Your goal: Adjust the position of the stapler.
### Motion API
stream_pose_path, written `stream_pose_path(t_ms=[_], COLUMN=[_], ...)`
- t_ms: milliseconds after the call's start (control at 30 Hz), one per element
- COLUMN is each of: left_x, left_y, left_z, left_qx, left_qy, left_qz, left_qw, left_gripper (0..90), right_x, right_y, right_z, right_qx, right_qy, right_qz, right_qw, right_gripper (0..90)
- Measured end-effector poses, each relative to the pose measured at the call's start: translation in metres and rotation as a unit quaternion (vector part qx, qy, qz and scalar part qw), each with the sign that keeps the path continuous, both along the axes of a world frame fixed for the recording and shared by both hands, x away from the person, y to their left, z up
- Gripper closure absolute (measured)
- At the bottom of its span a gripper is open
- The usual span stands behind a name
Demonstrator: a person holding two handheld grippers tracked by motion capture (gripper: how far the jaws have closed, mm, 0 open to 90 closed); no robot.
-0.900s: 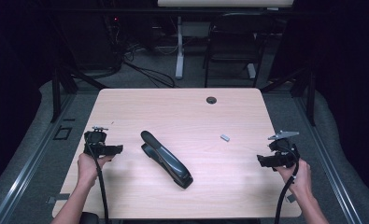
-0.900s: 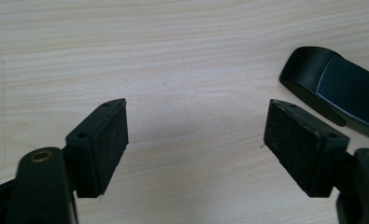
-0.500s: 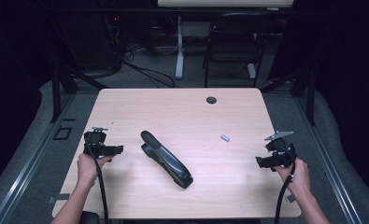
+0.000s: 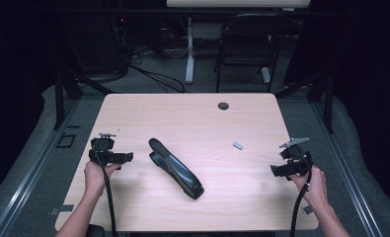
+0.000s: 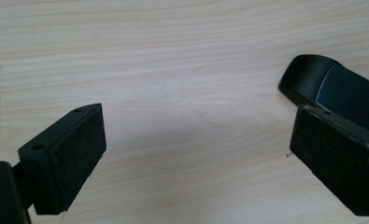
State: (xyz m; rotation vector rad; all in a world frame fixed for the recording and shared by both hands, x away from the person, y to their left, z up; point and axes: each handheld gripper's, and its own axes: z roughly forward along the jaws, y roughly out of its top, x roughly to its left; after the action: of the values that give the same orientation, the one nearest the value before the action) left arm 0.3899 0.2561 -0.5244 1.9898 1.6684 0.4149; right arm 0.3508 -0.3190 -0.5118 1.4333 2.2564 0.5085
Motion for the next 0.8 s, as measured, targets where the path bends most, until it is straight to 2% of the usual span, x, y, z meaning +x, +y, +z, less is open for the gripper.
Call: stream_pose_path(t_ms=[167, 267, 400, 567, 800], left_x=[0.000, 0.002, -0.002, -0.006, -0.006], left_y=[0.000, -0.003, -0.012, -0.015, -0.016], left_z=[-0.002, 0.000, 0.003, 0.007, 0.006], left_qx=[-0.015, -0.016, -0.016, -0.020, -0.028], left_qy=[0.004, -0.001, -0.004, -0.011, 0.002], left_qz=[0.008, 0.002, -0.011, -0.010, -0.015], left_qw=[0.9998, 0.9999, 0.9998, 0.9997, 0.9995], left_gripper=[1.2, 1.9, 5.2, 5.5, 3.3], right_x=[0.004, 0.006, 0.006, 0.008, 0.008], right_y=[0.002, 0.005, 0.005, 0.007, 0.010], right_z=[0.000, 0.001, -0.001, -0.003, 0.000], right_qx=[0.003, -0.003, 0.004, 0.006, 0.012], right_qy=[0.004, 0.001, 0.006, 0.014, 0.006], right_qz=[0.000, 0.008, 0.011, 0.016, 0.024], right_qw=[1.0000, 1.0000, 0.9999, 0.9998, 0.9996], right_gripper=[14.9, 15.1, 15.1, 14.9, 12.5])
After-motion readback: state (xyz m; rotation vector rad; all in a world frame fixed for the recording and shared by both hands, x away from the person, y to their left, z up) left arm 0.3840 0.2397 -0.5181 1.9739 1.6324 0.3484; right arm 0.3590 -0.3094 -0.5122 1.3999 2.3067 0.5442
